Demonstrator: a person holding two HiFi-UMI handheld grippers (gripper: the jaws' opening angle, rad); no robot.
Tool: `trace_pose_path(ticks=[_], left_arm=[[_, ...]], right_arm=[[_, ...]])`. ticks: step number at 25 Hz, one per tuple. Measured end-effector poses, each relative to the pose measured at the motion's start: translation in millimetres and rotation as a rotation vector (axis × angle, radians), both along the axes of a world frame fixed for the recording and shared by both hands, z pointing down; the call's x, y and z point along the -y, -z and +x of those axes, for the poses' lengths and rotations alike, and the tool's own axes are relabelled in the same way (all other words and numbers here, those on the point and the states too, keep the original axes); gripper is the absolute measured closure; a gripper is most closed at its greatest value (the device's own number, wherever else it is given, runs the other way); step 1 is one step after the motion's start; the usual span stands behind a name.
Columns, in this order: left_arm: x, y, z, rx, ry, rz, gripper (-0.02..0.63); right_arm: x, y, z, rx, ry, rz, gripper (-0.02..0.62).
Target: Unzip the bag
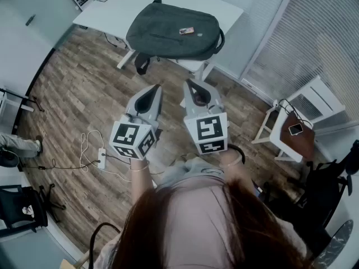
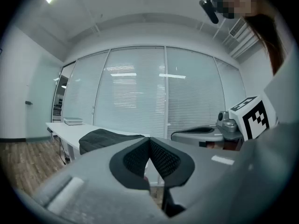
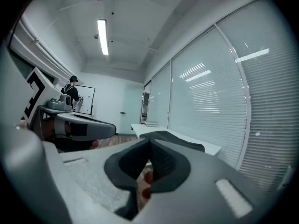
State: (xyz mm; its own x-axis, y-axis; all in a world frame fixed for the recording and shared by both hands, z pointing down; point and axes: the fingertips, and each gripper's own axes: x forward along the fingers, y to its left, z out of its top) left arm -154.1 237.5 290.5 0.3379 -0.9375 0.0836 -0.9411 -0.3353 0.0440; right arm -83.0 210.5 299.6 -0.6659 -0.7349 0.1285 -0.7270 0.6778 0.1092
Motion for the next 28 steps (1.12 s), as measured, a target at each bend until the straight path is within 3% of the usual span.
trace_pose_path(ticks=[11, 28], left_arm=[[23, -11, -3, -0.009, 0.014, -0.003, 0.598], [98, -34, -39, -0.001, -0.072, -0.031, 0.598]], right_arm=[[24, -11, -5, 0.026, 0.006, -0.012, 0.592], [85, -58, -50, -0.061, -0.039, -0.075, 0.578]])
